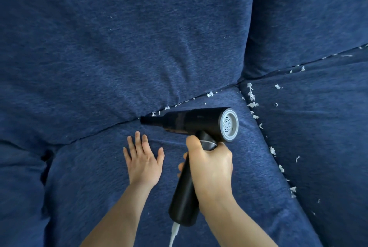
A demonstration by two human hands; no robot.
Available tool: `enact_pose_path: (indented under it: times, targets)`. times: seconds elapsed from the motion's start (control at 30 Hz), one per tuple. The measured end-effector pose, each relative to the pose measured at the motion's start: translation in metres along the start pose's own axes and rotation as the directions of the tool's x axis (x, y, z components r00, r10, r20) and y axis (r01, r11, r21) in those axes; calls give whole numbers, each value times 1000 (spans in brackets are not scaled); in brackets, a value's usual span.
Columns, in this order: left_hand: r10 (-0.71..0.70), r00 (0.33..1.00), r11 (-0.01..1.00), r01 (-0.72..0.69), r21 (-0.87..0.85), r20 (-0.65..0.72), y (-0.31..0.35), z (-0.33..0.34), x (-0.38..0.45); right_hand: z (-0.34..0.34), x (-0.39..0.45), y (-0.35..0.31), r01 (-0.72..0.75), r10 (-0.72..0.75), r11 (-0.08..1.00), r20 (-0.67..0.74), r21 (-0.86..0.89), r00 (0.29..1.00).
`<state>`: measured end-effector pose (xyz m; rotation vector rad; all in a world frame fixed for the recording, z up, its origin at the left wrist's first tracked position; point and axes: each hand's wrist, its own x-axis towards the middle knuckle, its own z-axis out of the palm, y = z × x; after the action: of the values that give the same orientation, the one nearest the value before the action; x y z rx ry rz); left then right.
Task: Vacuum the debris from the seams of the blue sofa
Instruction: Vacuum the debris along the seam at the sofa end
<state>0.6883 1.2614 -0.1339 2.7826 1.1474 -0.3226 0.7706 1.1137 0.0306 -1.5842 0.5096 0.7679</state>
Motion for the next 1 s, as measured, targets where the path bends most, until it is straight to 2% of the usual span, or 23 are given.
enact_pose_path:
  times: [0.1,0.2,0.37,0.47,0.53,0.67,0.83,1.0]
  targets:
    - [27,999,1000,-28,-2,-27,0,-1,1,17,0,0,10,-9,1000,-51,21,999]
    - [26,999,999,-27,34,24,-3,1,1,30,2,-7,38,-38,999,-49,-12,998]
    - [80,996,997,-80,8,-31,-6,0,0,40,5,-16,16,-16,1000,-27,16,1000]
    - [55,998,998,-56,39,17,-4,0,0,41,4,-15,8,-8,1000,-30,-11,1000]
    - [20,998,998,-22,52,54,-2,-2,-1,35,-1,-13,6,-6,1000,-38,-13,999]
    - [0,1000,1000,0,-9,7,-2,-6,2,4,-12,-15,39,-41,998,-46,-45,998]
    - [109,994,994,-110,-20,-31,7,-7,10,-25,-8,-21,46,-48,999,-73,-22,996]
    - [87,996,991,-89,-96,-25,21,-2,9,-21,-1,-23,56,-57,998,-29,-9,998]
